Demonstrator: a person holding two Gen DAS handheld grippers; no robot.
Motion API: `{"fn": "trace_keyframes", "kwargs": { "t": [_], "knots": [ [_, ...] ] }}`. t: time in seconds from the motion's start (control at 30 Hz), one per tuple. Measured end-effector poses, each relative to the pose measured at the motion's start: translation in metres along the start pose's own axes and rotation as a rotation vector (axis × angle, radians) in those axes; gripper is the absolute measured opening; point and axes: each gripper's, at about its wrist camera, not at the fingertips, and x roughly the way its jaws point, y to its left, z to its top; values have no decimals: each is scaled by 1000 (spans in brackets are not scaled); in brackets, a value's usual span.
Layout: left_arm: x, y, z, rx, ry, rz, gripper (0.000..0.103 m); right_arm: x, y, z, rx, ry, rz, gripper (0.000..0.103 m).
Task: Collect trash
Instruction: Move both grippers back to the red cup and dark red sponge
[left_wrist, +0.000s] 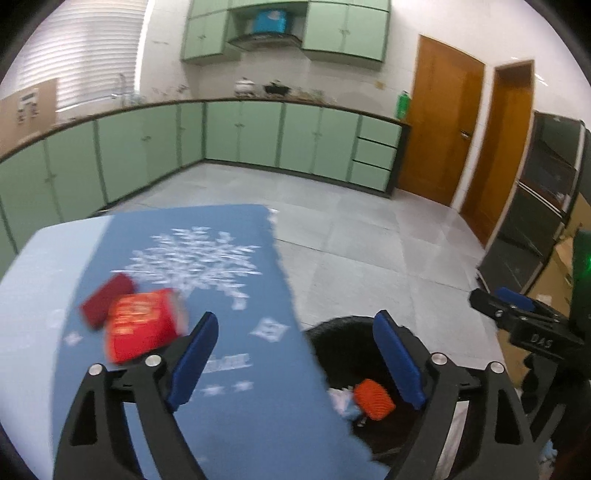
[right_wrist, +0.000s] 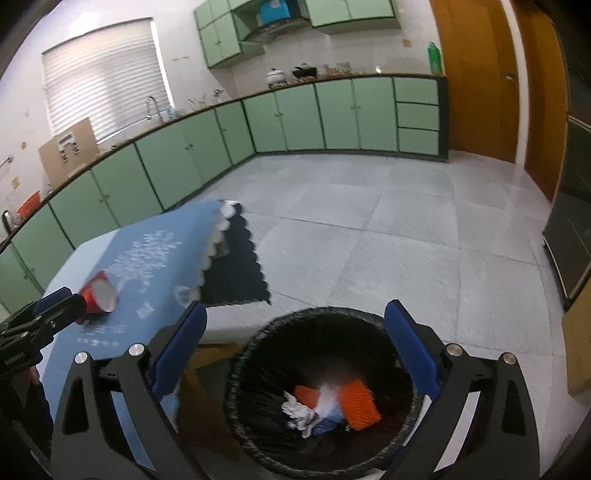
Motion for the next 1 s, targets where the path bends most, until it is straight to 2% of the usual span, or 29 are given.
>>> {"fn": "trace_keyframes", "kwargs": {
  "t": [0.3, 0.6, 1.0],
  "knots": [
    [-39, 67, -8, -71, -30, 155, 85, 8, 75, 3, -73, 9, 108, 94],
    [-58, 126, -25, -127, -27, 279, 85, 30, 147, -1, -138, 37, 195, 94],
    [-55, 179, -45, -175, 14, 364, 85, 69, 218, -12, -184, 93, 244, 94]
  ]
}}
